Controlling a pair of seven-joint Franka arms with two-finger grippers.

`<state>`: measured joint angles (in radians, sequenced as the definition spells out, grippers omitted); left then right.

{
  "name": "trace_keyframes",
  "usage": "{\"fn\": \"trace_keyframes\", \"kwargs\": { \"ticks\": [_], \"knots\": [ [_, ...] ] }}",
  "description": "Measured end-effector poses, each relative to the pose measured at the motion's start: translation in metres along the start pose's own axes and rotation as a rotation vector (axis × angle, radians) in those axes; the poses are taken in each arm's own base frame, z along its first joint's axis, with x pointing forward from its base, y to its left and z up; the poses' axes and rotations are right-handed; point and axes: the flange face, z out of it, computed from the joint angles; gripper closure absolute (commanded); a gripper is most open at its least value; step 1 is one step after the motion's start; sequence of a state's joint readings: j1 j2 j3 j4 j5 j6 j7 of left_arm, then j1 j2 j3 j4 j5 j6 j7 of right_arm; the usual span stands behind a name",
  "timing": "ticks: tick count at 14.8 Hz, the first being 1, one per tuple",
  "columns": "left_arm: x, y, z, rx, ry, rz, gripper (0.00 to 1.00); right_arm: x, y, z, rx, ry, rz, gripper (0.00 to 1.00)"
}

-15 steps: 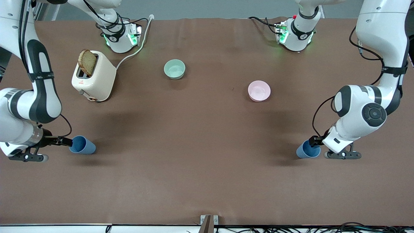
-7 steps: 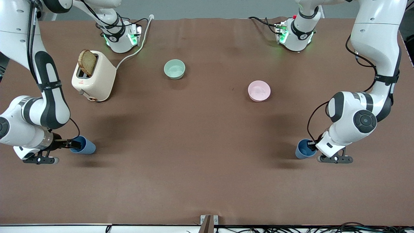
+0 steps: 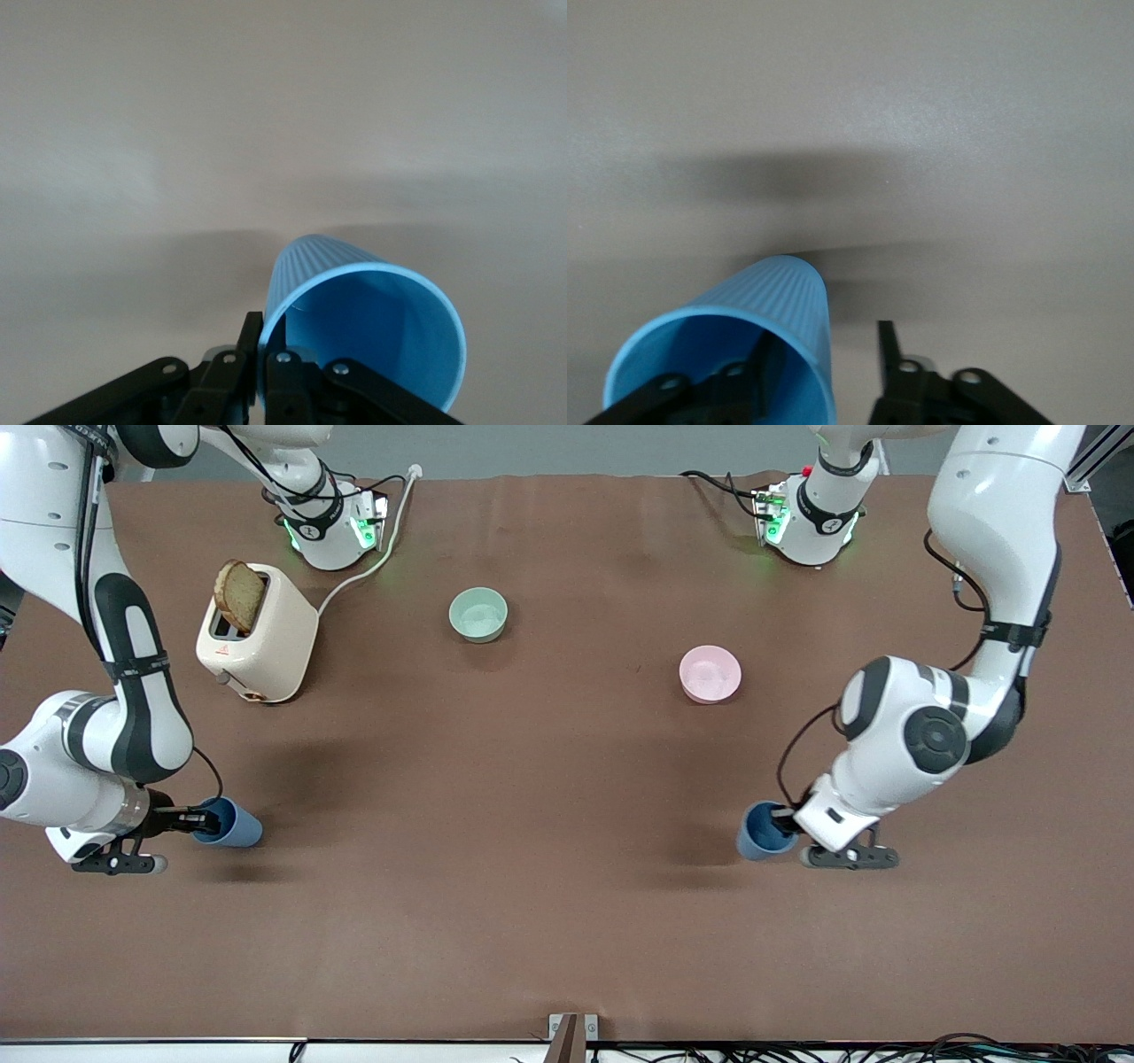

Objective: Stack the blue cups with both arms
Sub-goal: 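Carry the cup to table center with the left gripper while right follows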

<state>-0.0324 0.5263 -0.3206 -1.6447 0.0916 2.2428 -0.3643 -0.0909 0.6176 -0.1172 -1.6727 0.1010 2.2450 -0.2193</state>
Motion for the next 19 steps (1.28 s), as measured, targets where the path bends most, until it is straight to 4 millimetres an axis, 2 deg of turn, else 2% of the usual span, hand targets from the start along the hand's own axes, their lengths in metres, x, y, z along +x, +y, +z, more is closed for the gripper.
{"fn": "trace_keyframes", "kwargs": {
  "ticks": [3, 6, 8, 11, 12, 14, 17, 18, 19],
  "knots": [
    [-0.031, 0.091, -0.008, -0.015, -0.012, -0.101, 1.0, 0.003, 0.003, -0.005, 0.032, 0.022, 0.023, 0.99],
    [-0.071, 0.173, 0.002, -0.026, -0.031, -0.183, 1.0, 0.011, 0.005, -0.022, 0.037, 0.048, 0.02, 0.99],
    [-0.094, 0.209, 0.018, -0.022, -0.056, -0.221, 1.0, 0.018, -0.001, -0.046, 0.057, 0.013, 0.009, 0.99],
    [-0.115, 0.244, 0.045, -0.017, -0.087, -0.276, 1.0, 0.03, -0.026, -0.11, 0.099, -0.034, 0.043, 0.99],
    [-0.119, 0.255, 0.053, -0.017, -0.093, -0.289, 1.0, 0.032, -0.042, -0.129, 0.107, -0.039, 0.063, 0.99],
    [-0.126, 0.27, 0.066, -0.013, -0.1, -0.296, 1.0, 0.036, -0.087, -0.154, 0.116, -0.029, 0.106, 0.99],
    [-0.139, 0.288, 0.085, -0.007, -0.098, -0.316, 0.97, 0.03, -0.19, -0.172, 0.127, -0.026, 0.176, 0.99],
    [-0.143, 0.292, 0.09, -0.003, -0.099, -0.32, 0.79, 0.025, -0.224, -0.175, 0.127, -0.03, 0.195, 0.99],
    [-0.147, 0.295, 0.095, -0.001, -0.1, -0.322, 0.36, 0.02, -0.254, -0.175, 0.125, -0.035, 0.213, 0.99]
  ]
}}
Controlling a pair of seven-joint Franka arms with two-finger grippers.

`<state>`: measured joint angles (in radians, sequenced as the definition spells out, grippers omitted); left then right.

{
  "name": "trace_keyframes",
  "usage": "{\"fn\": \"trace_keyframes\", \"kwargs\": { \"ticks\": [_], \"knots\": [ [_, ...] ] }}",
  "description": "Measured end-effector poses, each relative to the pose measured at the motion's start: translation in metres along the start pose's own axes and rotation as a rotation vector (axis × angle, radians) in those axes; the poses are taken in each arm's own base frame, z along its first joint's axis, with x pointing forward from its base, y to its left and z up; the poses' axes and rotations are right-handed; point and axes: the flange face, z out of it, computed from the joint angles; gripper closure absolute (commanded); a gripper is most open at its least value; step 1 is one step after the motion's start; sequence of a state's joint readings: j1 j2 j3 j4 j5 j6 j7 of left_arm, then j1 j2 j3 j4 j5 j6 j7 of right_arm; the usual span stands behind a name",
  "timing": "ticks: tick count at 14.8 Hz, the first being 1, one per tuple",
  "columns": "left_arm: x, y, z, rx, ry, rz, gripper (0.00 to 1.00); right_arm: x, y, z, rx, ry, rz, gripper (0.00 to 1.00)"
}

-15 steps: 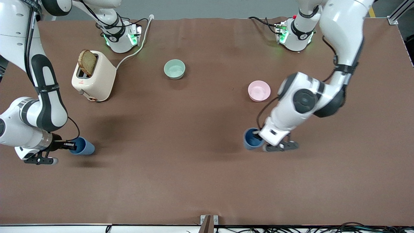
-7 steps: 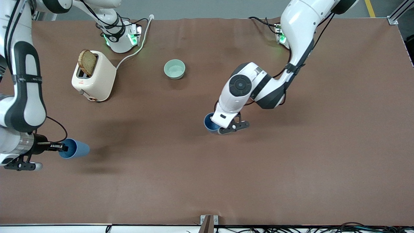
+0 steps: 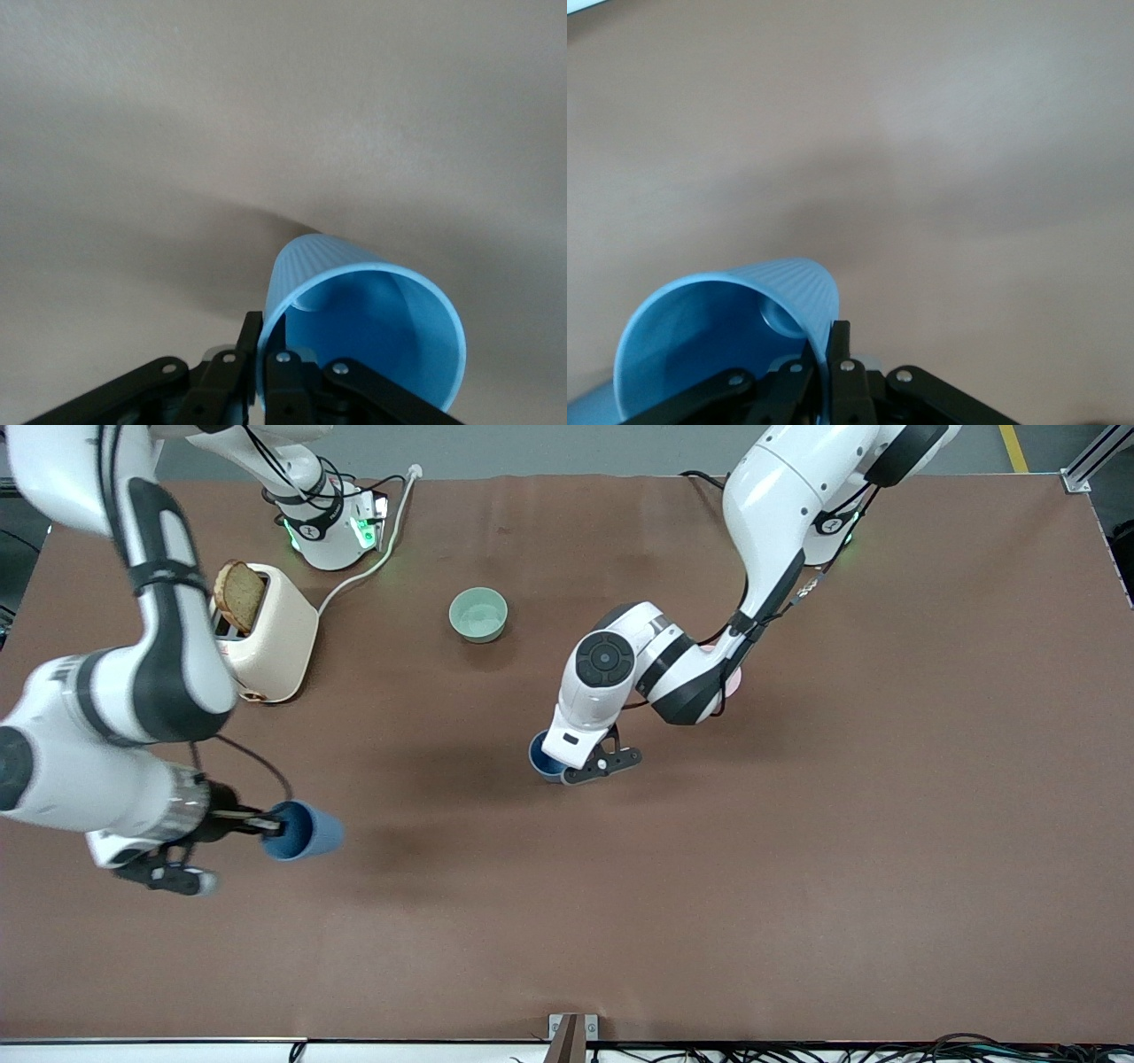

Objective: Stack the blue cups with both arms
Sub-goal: 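Carry the cup to table center with the left gripper while right follows, then release the cup with the left gripper while the right gripper brings its cup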

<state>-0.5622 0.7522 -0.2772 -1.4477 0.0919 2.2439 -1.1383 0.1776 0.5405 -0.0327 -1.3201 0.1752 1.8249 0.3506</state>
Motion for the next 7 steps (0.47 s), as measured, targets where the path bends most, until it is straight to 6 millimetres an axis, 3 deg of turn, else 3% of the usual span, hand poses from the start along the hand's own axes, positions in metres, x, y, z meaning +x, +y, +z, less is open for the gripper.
{"fn": "trace_keyframes", "kwargs": {
  "ticks": [1, 4, 6, 7],
  "knots": [
    [-0.002, 0.001, 0.003, 0.002, 0.0, -0.003, 0.0, -0.01, -0.022, 0.003, -0.002, -0.003, 0.011, 0.99],
    [0.004, 0.001, 0.0, -0.006, 0.01, -0.031, 0.0, -0.029, -0.059, 0.01, -0.007, -0.009, 0.023, 0.99],
    [0.018, 0.002, -0.02, -0.023, 0.043, -0.039, 0.0, -0.038, -0.073, 0.012, -0.009, -0.012, 0.028, 0.99],
    [0.03, -0.001, -0.042, -0.017, 0.076, -0.04, 0.0, -0.043, -0.082, 0.013, -0.009, -0.012, 0.025, 0.99]
  ]
}}
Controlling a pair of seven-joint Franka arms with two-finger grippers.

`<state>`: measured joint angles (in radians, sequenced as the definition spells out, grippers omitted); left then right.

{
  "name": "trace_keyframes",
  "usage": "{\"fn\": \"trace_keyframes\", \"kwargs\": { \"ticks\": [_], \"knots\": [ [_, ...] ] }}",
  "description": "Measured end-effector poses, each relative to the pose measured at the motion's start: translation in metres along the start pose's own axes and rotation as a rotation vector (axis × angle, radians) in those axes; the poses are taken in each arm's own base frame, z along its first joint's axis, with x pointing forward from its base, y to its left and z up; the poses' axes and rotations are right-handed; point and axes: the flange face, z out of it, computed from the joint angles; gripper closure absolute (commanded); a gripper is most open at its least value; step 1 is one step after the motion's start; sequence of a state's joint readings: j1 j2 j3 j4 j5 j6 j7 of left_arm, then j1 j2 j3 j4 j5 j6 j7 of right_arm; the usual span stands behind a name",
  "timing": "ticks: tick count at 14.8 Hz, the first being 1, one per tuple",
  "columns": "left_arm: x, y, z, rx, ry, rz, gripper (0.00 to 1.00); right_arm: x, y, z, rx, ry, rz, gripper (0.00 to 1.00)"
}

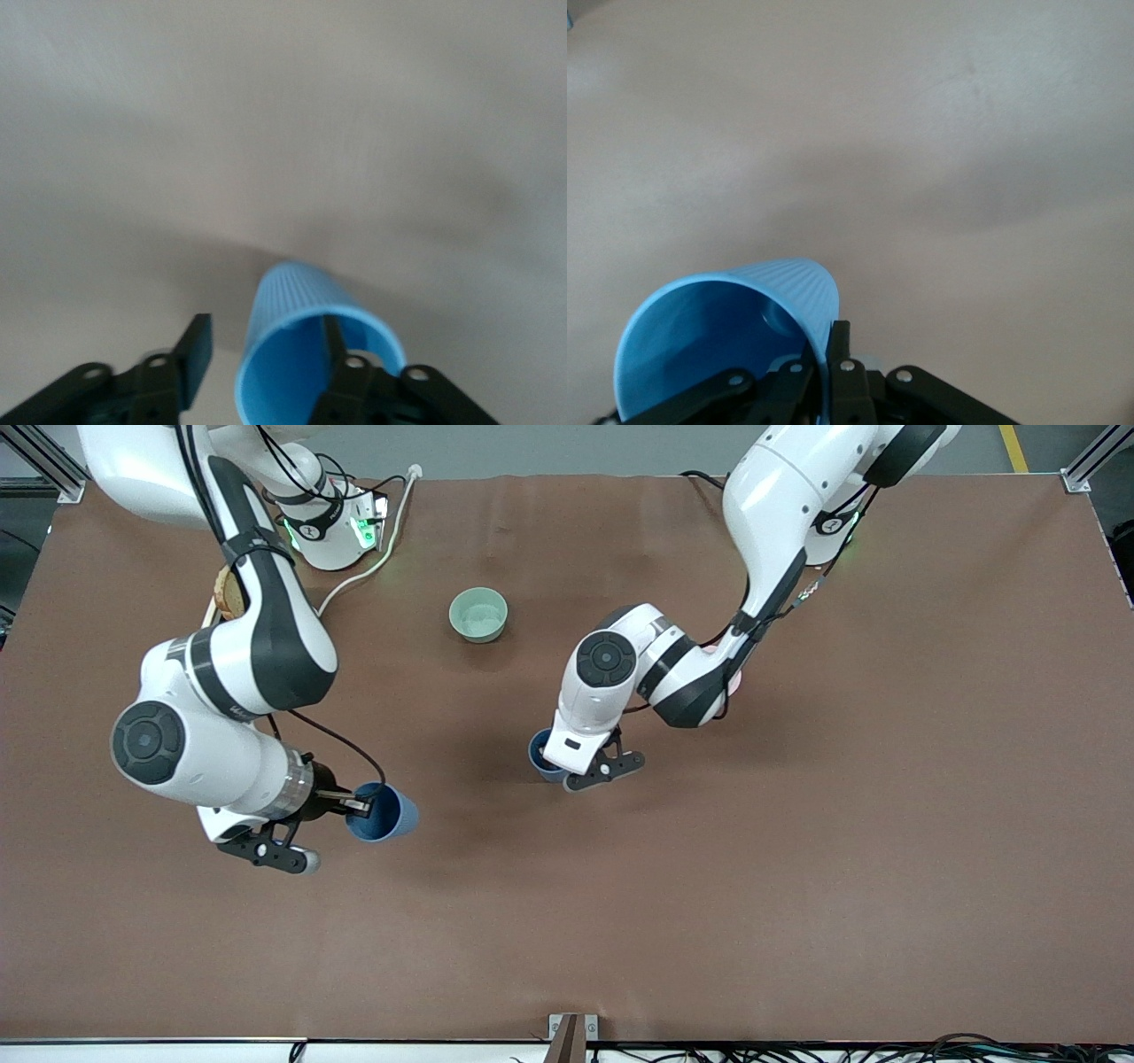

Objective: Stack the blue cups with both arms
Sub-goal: 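Release the cup with the left gripper while the right gripper brings its cup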

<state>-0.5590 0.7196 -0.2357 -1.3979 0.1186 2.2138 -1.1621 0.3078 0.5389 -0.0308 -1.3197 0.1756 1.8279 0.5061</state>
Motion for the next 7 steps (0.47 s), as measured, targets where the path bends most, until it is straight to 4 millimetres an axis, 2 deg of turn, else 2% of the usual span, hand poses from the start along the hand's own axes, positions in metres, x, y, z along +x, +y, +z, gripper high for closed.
{"fn": "trace_keyframes", "kwargs": {
  "ticks": [1, 3, 5, 7],
  "knots": [
    [0.018, -0.006, -0.031, 0.011, 0.037, 0.007, 0.0, -0.007, -0.011, 0.0, 0.001, -0.001, -0.005, 0.99],
    [0.061, -0.037, -0.115, 0.036, 0.078, 0.054, 0.0, -0.03, -0.041, 0.001, 0.001, -0.002, -0.016, 0.99],
    [0.103, -0.092, -0.207, 0.075, 0.106, 0.108, 0.0, -0.06, -0.078, 0.007, -0.005, -0.009, -0.033, 0.99],
    [0.127, -0.147, -0.281, 0.101, 0.131, 0.175, 0.0, -0.092, -0.113, 0.014, -0.012, -0.017, -0.057, 0.99]
  ]
}}
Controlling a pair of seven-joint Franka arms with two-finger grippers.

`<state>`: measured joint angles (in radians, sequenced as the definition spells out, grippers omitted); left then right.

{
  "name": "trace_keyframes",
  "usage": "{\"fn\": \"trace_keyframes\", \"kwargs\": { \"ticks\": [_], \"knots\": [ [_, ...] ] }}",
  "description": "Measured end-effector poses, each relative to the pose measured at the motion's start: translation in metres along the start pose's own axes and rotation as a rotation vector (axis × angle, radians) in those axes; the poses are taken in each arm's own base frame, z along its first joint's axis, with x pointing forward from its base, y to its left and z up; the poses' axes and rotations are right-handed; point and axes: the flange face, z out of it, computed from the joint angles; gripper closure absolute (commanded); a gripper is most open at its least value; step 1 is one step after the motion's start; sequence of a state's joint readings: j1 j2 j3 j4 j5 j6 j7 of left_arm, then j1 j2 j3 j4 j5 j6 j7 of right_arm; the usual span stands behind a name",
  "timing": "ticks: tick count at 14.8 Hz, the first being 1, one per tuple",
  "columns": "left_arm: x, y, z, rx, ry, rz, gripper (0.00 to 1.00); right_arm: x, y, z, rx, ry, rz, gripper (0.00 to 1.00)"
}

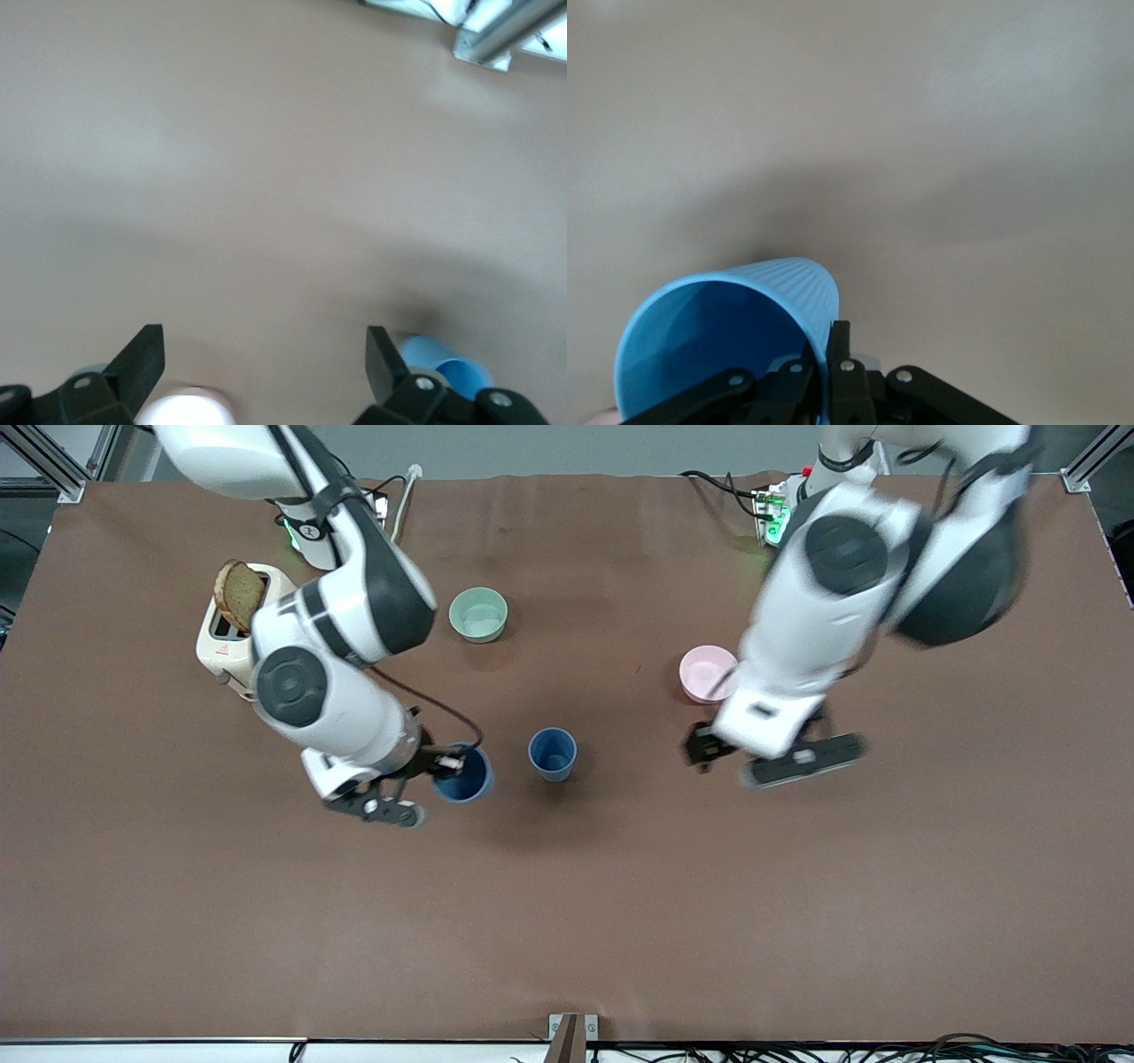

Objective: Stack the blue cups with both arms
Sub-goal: 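Release the cup with the left gripper while the right gripper brings its cup, then lower the held blue cup into the other cup, open the right gripper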

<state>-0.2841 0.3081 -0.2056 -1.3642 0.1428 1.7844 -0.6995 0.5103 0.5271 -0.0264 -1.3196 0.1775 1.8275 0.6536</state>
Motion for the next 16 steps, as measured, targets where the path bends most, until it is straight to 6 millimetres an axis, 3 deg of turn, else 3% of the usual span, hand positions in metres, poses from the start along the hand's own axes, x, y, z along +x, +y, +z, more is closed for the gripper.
{"fn": "trace_keyframes", "kwargs": {
  "ticks": [3, 6, 9, 13, 16],
  "knots": [
    [0.004, -0.078, -0.072, 0.045, 0.0, 0.158, 0.0, -0.045, -0.046, 0.012, -0.013, -0.012, -0.027, 0.99],
    [-0.002, -0.14, -0.114, 0.046, -0.037, 0.244, 0.0, -0.07, -0.068, 0.026, -0.027, -0.023, -0.049, 0.98],
    [-0.009, -0.164, -0.12, 0.046, -0.083, 0.297, 0.0, -0.071, -0.072, 0.047, -0.019, -0.01, -0.053, 0.98],
    [-0.006, -0.191, -0.103, 0.028, -0.129, 0.332, 0.0, -0.07, -0.073, 0.077, -0.013, 0.004, -0.051, 0.98],
    [-0.012, -0.202, -0.095, 0.025, -0.127, 0.345, 0.0, -0.081, -0.08, 0.089, -0.018, 0.001, -0.069, 0.98]
  ]
}}
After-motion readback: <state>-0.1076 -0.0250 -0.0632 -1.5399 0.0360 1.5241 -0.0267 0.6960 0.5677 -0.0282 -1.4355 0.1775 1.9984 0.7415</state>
